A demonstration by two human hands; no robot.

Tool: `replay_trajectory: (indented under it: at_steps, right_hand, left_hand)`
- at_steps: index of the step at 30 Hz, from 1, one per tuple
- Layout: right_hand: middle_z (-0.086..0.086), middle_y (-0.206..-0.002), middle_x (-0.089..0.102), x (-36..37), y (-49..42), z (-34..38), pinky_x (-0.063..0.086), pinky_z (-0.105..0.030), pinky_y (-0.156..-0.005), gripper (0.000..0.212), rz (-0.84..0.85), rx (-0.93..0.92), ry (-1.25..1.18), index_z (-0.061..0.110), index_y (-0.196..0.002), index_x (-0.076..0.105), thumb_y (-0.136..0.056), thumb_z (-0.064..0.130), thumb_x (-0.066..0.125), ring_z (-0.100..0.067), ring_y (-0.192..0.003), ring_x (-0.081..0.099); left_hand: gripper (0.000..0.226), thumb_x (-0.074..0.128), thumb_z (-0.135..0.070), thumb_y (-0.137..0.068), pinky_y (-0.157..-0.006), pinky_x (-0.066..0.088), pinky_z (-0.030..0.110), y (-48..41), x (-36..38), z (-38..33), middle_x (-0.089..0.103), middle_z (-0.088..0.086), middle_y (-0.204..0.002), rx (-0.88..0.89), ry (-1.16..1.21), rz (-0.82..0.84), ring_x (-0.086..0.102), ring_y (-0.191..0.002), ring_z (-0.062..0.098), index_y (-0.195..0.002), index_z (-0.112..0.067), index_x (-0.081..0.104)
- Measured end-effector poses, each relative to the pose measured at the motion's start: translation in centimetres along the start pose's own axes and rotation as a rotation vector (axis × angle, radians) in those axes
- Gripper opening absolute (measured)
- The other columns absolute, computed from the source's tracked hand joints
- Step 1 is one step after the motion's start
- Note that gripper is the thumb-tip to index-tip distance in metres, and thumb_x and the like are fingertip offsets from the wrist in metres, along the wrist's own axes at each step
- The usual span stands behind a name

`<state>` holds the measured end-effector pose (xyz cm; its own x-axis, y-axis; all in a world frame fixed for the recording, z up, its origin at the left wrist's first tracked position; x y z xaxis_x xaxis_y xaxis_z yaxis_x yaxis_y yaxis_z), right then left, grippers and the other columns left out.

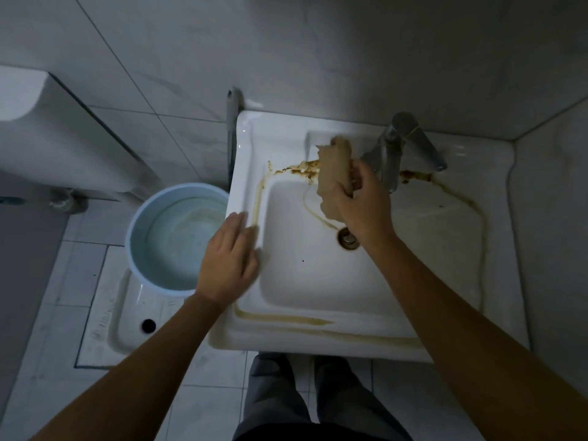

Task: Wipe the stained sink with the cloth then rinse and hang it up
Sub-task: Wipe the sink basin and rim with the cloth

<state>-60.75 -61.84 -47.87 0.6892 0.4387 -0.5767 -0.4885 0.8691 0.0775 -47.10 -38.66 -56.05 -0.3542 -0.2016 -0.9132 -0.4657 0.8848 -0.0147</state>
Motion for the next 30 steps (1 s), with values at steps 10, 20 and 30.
replay_trajectory:
  at_steps: [10,20,30]
  right_hand:
    - [-0.007,-0.14,0.051,5.2,-2.3,-3.3,0.046,-0.034,-0.099,0.046,0.213,-0.145,0.36,0.017,-0.138,0.052,-0.093,0.025,0.061,-0.025,-0.127,0.048]
    - [-0.007,-0.127,0.053,8.8,-5.5,-3.3,0.049,-0.039,-0.092,0.041,0.095,-0.289,0.636,0.021,-0.13,0.059,-0.089,0.026,0.06,-0.029,-0.119,0.046]
    - [-0.011,-0.134,0.047,4.6,-6.3,-6.7,0.053,-0.044,-0.091,0.041,-0.04,-0.097,0.629,0.019,-0.135,0.056,-0.094,0.027,0.06,-0.032,-0.12,0.047]
  left_hand:
    - [0.047,0.051,-0.027,-0.096,-0.122,0.03,0.042,-0.1,0.3,0.3,0.045,0.016,-0.154,-0.019,0.069,-0.031,0.038,-0.145,0.031,-0.136,-0.003,0.056]
    - [0.044,0.05,-0.029,-0.096,-0.122,0.032,0.042,-0.2,1.2,0.9,0.042,0.012,-0.156,-0.03,0.065,-0.042,0.035,-0.148,0.028,-0.134,-0.007,0.057]
    - [0.042,0.053,-0.026,-0.096,-0.12,0.035,0.045,-0.2,1.1,0.8,0.043,0.013,-0.155,-0.024,0.082,-0.07,0.035,-0.148,0.028,-0.133,-0.006,0.057]
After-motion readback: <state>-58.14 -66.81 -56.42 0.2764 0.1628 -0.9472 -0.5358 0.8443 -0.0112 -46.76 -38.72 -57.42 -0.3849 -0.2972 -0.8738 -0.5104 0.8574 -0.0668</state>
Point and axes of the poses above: each hand's wrist, its own y-axis away from the middle knuckle, its own x-axis out of the palm, z = x × y, the point moved 2 cm from there along -y, towards the middle knuckle
